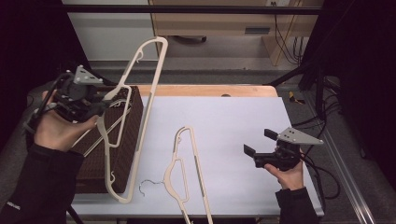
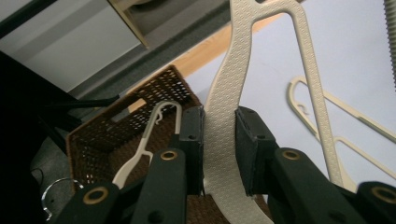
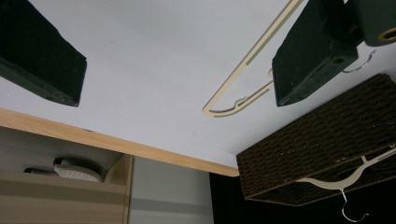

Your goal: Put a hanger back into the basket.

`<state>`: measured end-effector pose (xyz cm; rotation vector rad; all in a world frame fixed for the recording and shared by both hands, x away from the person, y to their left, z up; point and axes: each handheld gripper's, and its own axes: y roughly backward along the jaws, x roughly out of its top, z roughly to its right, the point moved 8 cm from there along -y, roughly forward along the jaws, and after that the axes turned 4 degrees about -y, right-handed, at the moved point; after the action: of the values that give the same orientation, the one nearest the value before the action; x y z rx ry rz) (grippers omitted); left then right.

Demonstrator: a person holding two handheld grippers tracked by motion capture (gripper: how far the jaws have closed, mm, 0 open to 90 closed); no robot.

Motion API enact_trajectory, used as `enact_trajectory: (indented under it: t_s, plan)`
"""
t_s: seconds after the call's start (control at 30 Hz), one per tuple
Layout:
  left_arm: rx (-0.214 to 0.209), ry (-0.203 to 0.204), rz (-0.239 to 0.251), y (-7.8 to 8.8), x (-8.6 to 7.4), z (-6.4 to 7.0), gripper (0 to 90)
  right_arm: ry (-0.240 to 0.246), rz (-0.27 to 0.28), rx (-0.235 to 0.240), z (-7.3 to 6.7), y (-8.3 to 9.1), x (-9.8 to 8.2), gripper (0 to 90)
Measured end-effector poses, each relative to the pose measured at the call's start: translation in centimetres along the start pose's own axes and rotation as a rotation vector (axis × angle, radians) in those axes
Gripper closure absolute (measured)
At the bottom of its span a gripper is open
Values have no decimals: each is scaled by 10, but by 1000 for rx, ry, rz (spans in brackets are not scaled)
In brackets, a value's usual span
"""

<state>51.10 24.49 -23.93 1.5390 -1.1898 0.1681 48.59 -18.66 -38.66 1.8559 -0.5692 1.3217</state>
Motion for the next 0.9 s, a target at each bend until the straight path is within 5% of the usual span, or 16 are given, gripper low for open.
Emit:
enact_trajectory:
  t_s: [0.4,0.9]
  plan:
    - [156,24,-85,4,-21,-61,733,0,-6,0,-1,-3,-1,34]
    - [279,40,-98,5,-30,-99,733,-2,-5,-1,-1,-4,-1,34]
